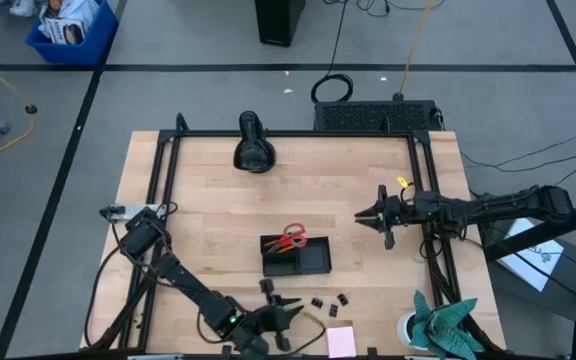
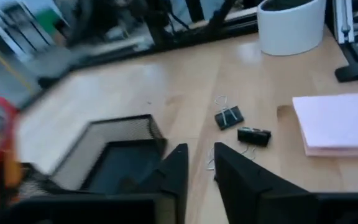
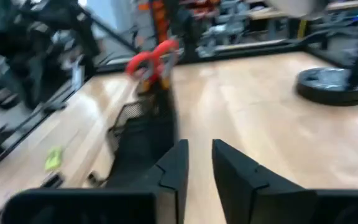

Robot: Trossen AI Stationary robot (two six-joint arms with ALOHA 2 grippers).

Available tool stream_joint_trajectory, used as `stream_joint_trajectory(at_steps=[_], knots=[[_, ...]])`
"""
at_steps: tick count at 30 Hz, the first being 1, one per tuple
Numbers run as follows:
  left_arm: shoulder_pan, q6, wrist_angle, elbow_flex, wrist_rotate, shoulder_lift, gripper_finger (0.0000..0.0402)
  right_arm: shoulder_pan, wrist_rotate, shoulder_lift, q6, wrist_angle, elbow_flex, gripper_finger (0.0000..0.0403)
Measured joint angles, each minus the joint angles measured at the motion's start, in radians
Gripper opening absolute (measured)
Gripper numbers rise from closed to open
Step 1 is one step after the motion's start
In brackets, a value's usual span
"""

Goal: Pick and place office supplies into organizer
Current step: Put the left black binder clip into the desk organizer

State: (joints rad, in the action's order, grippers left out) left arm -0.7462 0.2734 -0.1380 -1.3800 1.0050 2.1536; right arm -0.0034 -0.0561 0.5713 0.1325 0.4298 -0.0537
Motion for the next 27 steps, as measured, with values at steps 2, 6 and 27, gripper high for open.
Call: stream_joint_trajectory(at_steps=[2, 6, 27], knots=[[-0.021, -0.031, 0.000, 0.000, 0.068, 0.000, 0.0063, 0.047, 0.001, 0.000, -0.017, -0.021, -0.014, 0.0077], [-0.047, -0.037, 0.012, -0.001, 0.169, -0.015, 0.0022, 0.144, 0.002, 0.000, -0.015, -0.017, -0.058, 0.0086], [-0.048, 0.126, 0.566, -0.003, 0.291, -0.209, 0.0009, 0.566, 0.295, 0.575, 0.047, -0.150, -0.512, 0.0087]])
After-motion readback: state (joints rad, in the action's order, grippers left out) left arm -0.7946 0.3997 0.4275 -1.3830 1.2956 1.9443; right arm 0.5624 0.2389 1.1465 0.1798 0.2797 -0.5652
